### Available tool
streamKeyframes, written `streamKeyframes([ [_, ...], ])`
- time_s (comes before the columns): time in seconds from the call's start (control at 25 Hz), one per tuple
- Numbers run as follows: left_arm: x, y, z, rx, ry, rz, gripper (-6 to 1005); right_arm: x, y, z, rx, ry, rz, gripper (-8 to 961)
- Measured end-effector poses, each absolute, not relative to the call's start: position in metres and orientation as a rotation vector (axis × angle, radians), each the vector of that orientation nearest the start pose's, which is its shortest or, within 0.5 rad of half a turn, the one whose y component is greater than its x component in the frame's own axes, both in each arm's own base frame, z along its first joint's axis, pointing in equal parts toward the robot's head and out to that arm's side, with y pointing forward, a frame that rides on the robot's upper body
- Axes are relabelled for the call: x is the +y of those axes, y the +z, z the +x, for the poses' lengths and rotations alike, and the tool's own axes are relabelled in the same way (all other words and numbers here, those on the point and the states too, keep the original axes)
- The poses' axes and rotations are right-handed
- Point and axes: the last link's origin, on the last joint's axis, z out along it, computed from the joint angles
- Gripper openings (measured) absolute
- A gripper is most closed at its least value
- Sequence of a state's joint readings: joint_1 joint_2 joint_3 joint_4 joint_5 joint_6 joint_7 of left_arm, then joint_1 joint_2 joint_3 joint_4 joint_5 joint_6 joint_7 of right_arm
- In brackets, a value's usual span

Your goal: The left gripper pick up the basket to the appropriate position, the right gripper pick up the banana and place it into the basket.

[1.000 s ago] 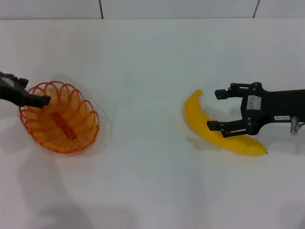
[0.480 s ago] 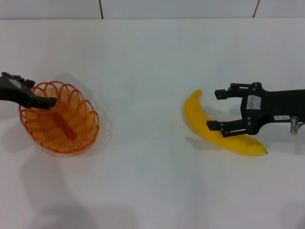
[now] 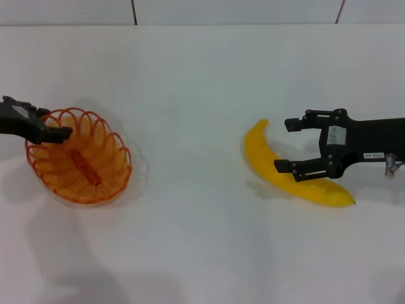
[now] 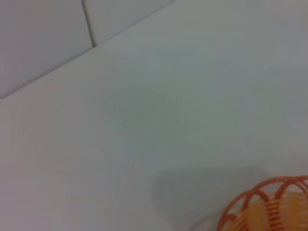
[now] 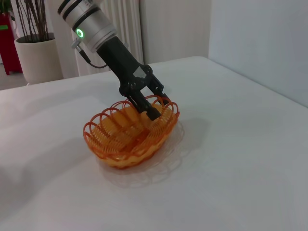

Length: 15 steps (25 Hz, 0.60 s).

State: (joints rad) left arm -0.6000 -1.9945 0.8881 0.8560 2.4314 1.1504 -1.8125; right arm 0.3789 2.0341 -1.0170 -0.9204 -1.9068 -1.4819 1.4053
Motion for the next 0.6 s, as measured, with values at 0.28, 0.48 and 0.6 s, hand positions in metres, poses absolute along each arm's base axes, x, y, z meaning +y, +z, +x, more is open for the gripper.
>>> streamKeyframes([
  [0.28, 0.3982, 0.0498, -0.2984, -0.711, 0.155, -2.456, 571, 0.3193, 0.0158, 0.2679, 0.389, 0.414, -2.795, 866],
  [0.48, 0.3982, 0.0495, -0.2983, -0.711, 0.154, -2.455, 443, 0.3193, 0.0158, 0.2679, 0.389, 0.414, -2.795, 865],
  [0.6, 0.3980, 0.0481, -0.2979, -0.711, 0.152, -2.456, 445, 0.3188, 0.0152, 0.2685, 0.395, 0.415, -2.796, 864],
])
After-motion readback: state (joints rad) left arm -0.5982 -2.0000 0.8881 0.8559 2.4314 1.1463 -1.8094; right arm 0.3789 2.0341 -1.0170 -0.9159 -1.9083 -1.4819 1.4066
